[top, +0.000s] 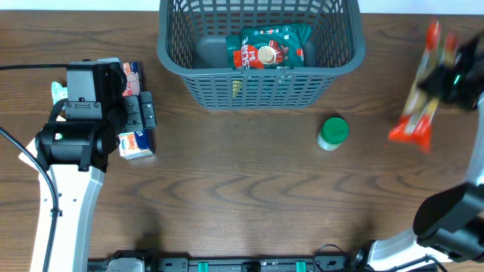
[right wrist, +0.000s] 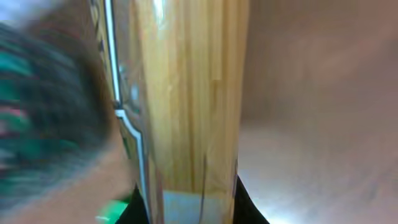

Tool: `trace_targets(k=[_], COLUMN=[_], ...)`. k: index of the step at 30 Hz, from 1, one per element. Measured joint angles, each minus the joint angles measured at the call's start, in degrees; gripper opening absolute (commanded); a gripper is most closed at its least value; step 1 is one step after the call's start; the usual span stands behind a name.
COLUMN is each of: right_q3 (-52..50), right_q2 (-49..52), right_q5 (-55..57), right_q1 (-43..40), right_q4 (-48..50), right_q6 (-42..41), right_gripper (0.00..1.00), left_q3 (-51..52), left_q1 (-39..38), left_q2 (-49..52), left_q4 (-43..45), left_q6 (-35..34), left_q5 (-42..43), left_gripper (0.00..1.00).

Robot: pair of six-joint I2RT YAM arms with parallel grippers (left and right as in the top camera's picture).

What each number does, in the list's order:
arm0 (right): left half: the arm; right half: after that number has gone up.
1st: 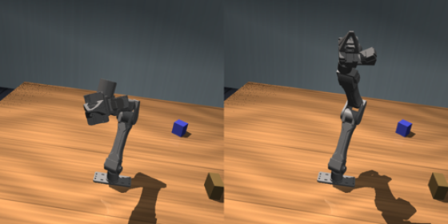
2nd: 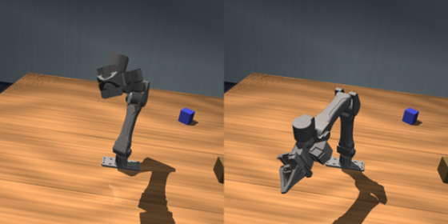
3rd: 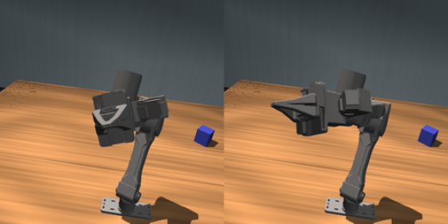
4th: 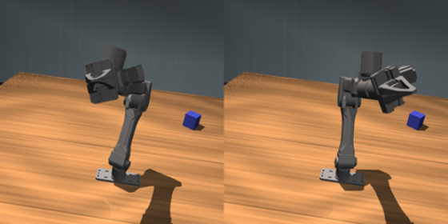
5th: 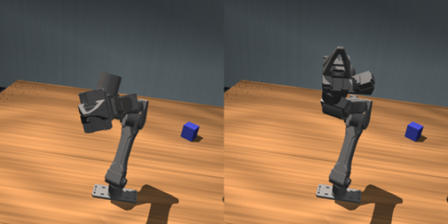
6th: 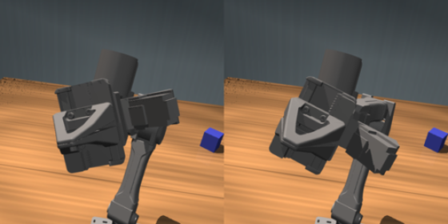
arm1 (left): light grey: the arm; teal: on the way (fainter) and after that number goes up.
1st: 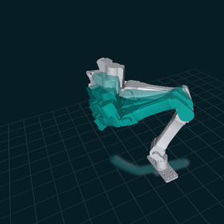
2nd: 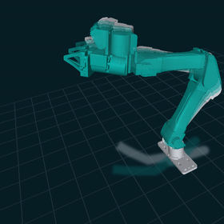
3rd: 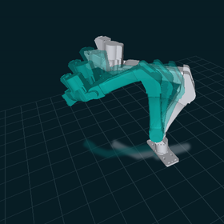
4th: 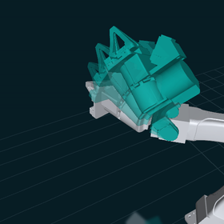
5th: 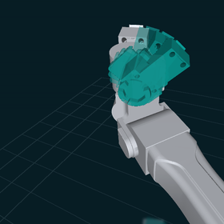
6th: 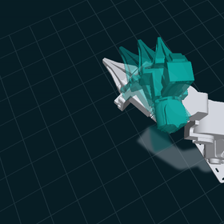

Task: Pack container
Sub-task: 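Carry the spaghetti package into the basket and release it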

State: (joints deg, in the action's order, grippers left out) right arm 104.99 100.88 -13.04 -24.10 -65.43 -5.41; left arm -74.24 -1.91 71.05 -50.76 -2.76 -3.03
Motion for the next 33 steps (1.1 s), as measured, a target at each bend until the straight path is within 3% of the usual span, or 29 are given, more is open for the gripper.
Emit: trace_targets(k=[3, 7, 13, 17, 26, 33], right_q3=[12.7, 24.5, 28.5, 28.5, 28.5, 28.5], right_q2=[0.0, -0.5, -1.1, -0.2, 4.9, 11.7], right_q5=[-1.2, -6.9, -11.6, -11.8, -9.1, -8.6], right_q1=[4.0, 11.5, 24.0, 29.5, 36.7, 40.6], right_q4=[-2.2, -5.6, -5.2, -3.2, 8.7, 9.3], right_q6=[3.6, 17.9, 37.1, 45.3, 51.3, 52.1], right_gripper=[0.01, 0.01, 0.01, 0.01, 0.01, 0.01], left_q3=[0.0, 0.0, 0.0, 0.0, 0.0, 0.0], left_q1=[0.0, 0.0, 0.0, 0.0, 0.0, 0.0], left_q2=[0.0, 0.0, 0.0, 0.0, 0.0, 0.0], left_q4=[0.0, 0.0, 0.0, -0.4, -1.7, -1.7], left_q6=[0.0, 0.0, 0.0, 0.0, 0.0, 0.0], left_q5=[0.0, 0.0, 0.0, 0.0, 0.0, 0.0], left_gripper=[0.99, 0.99, 0.99, 0.99, 0.99, 0.98])
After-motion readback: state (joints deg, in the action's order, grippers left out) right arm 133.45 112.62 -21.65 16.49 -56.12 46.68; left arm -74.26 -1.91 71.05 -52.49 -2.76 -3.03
